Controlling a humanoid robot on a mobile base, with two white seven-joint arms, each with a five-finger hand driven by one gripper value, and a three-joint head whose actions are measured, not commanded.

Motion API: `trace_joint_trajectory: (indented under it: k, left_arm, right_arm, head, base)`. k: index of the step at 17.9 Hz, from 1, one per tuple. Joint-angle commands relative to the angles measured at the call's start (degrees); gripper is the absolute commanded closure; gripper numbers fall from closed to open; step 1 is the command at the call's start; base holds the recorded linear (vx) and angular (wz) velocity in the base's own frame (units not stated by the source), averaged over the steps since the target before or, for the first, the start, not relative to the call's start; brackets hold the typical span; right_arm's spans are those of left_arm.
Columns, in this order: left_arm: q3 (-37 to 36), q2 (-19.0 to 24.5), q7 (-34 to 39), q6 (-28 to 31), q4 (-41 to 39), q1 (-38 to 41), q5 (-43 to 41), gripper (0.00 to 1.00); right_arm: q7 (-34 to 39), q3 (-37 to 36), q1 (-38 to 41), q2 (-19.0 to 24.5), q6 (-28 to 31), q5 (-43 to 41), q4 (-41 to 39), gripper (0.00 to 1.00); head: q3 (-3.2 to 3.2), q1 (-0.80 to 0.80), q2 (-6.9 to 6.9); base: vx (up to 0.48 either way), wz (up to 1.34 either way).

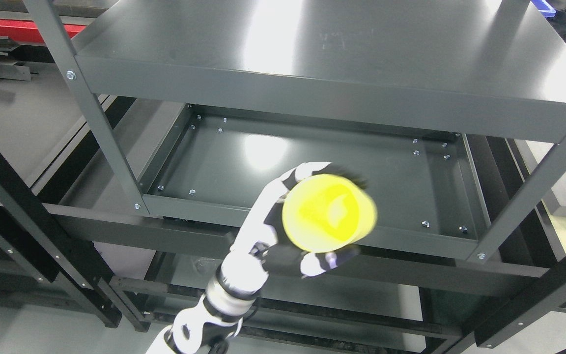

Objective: Place yellow IKEA cup on middle right shelf
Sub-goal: 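Raise the left hand with the cup up onto the upper shelf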

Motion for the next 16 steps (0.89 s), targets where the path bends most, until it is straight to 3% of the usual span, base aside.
trace_joint_trajectory:
  k: [1, 9, 13, 16]
  left_arm:
    - [-11.3, 0.1, 4.4, 7.2, -0.4, -16.5, 0.1, 0.97]
    - [-11.2, 0.1, 14.9, 9.0, -0.5, -31.5, 5.3, 1.00]
    - [-5.0, 0.1, 28.4, 19.8, -0.4, -32.2, 5.4, 1.00]
    - [2.2, 0.1, 36.0, 28.5, 0.1, -37.6, 7.4, 1.00]
  right_arm:
    - [-0.1, 1.0, 0.8, -1.0, 0.0, -1.4, 0.0, 0.01]
    - [-0.1, 1.0, 0.8, -1.0, 0.0, -1.4, 0.0, 0.01]
    - [-0.1, 1.0, 0.8, -1.0, 0.0, -1.4, 0.0, 0.01]
    - [-0.1, 1.0, 0.8, -1.0, 0.0, -1.4, 0.0, 0.01]
  head:
    - [0.00, 0.00, 0.00]
    - [0.00, 0.00, 0.00]
    - [0.00, 0.00, 0.00]
    - [0.00, 0.00, 0.00]
  base:
    - [0.000, 0.00]
    - [0.000, 0.00]
    - [0.000, 0.00]
    - [0.000, 0.00]
